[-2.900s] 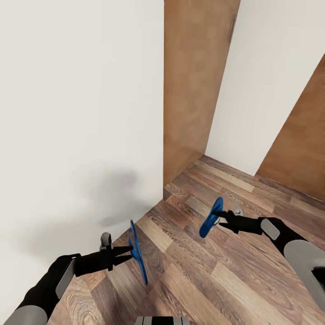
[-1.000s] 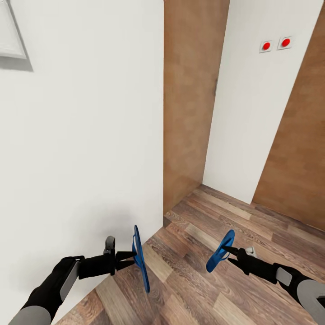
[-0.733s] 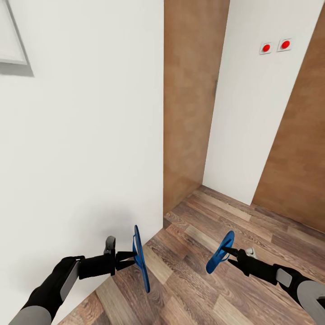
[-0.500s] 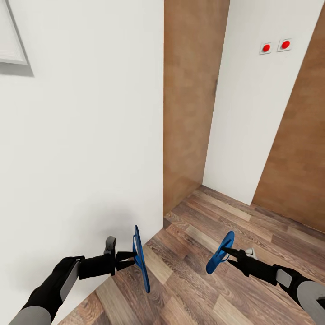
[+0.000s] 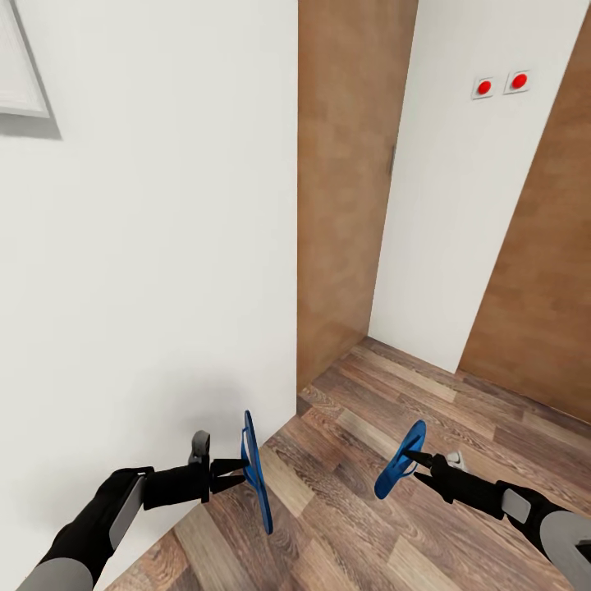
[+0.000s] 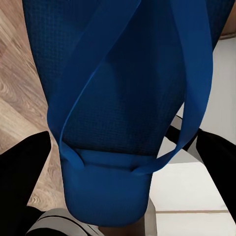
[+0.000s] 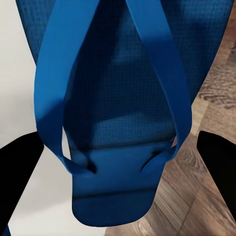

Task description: In the bedroom, move the book from the bed onto either nightstand, and place the two sandals side by side next to the bed.

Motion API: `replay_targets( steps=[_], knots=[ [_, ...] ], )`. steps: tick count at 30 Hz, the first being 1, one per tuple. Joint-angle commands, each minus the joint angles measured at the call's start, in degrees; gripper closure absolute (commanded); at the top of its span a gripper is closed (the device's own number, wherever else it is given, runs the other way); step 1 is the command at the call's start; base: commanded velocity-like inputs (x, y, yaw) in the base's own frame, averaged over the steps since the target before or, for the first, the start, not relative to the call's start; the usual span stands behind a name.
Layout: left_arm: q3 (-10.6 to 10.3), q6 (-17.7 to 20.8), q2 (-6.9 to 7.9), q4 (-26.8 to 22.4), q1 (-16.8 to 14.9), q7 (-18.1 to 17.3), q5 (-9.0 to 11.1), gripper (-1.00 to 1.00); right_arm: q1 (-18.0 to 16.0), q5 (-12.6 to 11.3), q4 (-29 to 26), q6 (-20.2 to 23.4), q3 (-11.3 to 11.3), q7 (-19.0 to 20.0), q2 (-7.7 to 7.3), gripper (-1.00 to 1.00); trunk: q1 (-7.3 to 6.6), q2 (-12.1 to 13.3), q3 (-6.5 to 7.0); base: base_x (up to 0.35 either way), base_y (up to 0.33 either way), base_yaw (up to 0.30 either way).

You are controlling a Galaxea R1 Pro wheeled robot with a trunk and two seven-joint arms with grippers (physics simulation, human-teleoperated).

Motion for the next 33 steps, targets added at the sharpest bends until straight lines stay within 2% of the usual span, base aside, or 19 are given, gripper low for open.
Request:
replay_targets(
  steps=[1,11,33],
  knots=[
    [0.0,0.4,0.01,0.0,0.0,-0.1,0.2,1.00,-0.1,-0.6,0.2,0.4,0.4,0.3,0.00,1.00,-0.01,0.0,-0.06,0.000,0.000,0.000],
    [0.0,0.4,0.01,0.0,0.0,-0.1,0.2,1.00,-0.1,-0.6,0.2,0.3,0.5,0.2,0.11,1.00,-0.01,0.0,-0.06,-0.089,0.000,0.000],
    [0.0,0.4,0.01,0.0,0.1,-0.1,0.2,1.00,0.1,-0.5,0.2,0.2,0.6,-0.3,0.24,1.00,-0.01,0.0,-0.06,-0.222,0.000,0.000]
  ],
)
